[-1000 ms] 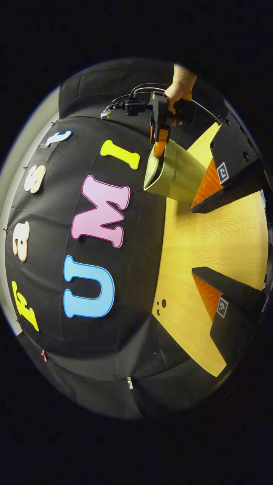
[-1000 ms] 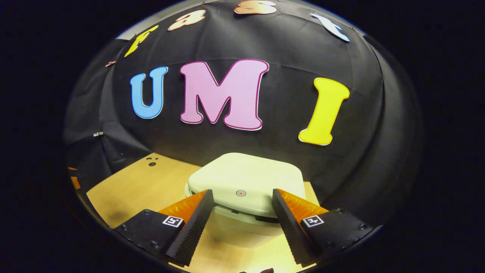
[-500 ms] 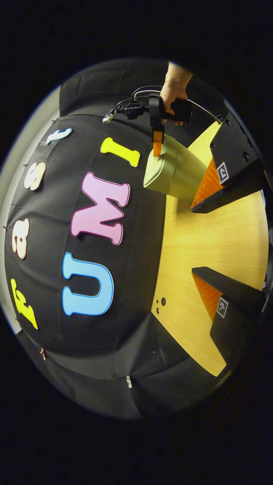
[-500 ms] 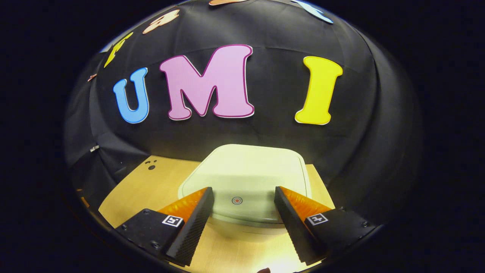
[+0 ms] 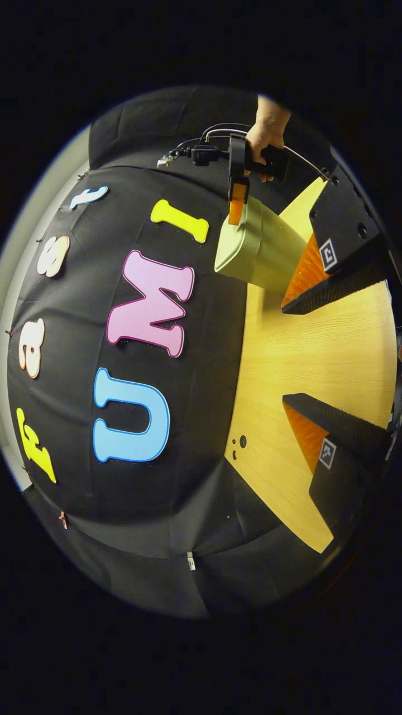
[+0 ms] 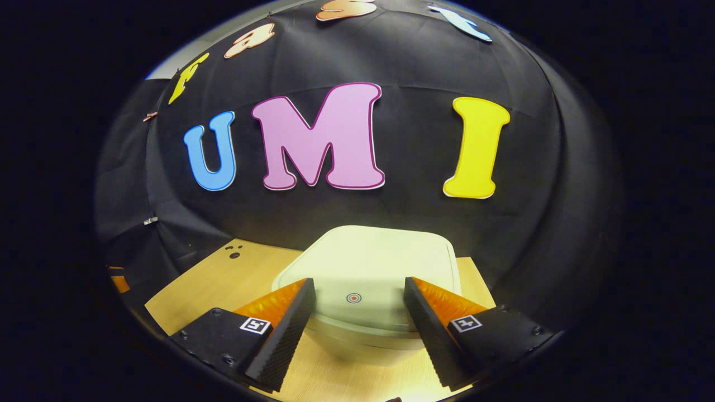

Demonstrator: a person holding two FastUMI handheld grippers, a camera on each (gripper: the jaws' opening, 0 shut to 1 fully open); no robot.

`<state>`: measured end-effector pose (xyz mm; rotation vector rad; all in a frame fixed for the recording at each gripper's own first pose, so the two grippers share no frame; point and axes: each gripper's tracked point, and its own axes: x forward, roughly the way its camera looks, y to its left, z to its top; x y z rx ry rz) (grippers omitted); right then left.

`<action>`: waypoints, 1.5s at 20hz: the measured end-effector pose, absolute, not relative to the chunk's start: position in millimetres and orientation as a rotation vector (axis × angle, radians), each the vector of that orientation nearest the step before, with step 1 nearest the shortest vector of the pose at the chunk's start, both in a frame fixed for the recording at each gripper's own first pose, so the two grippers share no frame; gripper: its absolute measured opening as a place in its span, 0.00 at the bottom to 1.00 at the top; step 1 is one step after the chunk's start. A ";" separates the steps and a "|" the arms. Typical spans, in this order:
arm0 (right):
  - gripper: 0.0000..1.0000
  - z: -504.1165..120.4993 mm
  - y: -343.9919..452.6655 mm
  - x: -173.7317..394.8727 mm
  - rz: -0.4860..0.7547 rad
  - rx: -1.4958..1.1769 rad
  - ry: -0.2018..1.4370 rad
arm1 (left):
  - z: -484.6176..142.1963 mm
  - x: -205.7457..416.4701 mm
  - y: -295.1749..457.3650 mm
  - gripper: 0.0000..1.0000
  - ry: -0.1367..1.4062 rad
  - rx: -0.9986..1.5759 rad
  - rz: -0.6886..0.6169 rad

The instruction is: Press the lid of the desktop garbage bin to open it, pick up the crumpled paper on the desktop and throw it into the bin, then pick up the pop can on the desktop and drop it into the bin, and finally close the garbage bin lid.

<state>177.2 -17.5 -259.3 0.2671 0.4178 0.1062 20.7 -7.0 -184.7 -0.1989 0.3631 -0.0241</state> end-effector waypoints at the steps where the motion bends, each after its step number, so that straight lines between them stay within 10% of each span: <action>1: 1.00 -256.4 -17.0 175.5 0.110 0.265 0.411 | -184.5 21.6 -7.1 0.92 0.364 -0.199 -0.026; 30: 1.00 -224.1 42.8 60.2 0.480 0.257 0.304 | -190.4 66.8 -72.1 0.92 0.343 -0.151 -0.027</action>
